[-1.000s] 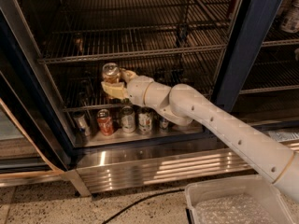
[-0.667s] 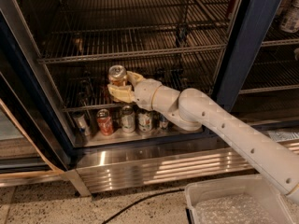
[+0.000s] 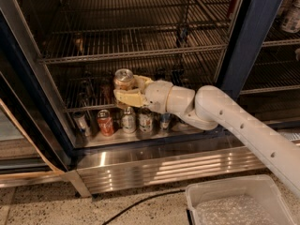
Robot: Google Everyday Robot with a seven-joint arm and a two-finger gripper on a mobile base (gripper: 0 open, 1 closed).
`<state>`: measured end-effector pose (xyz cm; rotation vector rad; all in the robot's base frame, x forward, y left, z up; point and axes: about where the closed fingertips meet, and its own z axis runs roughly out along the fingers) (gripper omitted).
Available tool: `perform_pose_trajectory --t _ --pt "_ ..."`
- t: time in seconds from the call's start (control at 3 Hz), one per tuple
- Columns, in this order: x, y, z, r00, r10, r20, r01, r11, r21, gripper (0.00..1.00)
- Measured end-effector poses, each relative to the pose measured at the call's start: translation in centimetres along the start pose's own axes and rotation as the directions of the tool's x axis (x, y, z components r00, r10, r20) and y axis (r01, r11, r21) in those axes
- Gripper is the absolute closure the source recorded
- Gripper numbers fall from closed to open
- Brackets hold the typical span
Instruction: Pick orange can from top shelf of fridge
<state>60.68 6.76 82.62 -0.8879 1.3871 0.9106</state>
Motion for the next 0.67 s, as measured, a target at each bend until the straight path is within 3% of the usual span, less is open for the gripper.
perform_pose_trajectory --t 0.33,0.67 --pt "-0.02 1.09 -0.1 1.0 0.004 -0.006 -0.005 0.999 -0.045 1.0" --pt "-0.02 1.09 -0.1 1.0 0.004 -0.006 -0.005 0.999 -0.045 1.0"
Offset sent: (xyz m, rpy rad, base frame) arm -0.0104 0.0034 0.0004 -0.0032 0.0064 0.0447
